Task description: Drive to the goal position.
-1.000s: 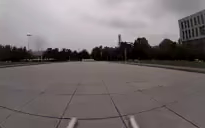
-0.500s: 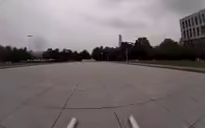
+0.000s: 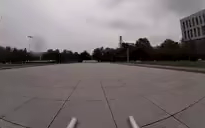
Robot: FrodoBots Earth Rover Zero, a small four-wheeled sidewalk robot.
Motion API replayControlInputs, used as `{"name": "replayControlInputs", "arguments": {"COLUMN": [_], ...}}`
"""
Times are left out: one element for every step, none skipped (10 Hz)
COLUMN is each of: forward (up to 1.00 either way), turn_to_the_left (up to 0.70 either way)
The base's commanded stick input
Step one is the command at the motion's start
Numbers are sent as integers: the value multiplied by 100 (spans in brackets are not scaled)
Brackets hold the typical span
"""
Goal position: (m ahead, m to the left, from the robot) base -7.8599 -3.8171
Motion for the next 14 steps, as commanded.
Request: {"name": "replayControlInputs", "arguments": {"forward": [0, 0, 0, 0, 0, 0, 0, 0, 0, 0, 0, 0, 0, 0], "turn_to_the_left": [-38, -96, -96, -96, -96, -96, -96, -96, -96, -96, -96, -96, -96, -96]}}
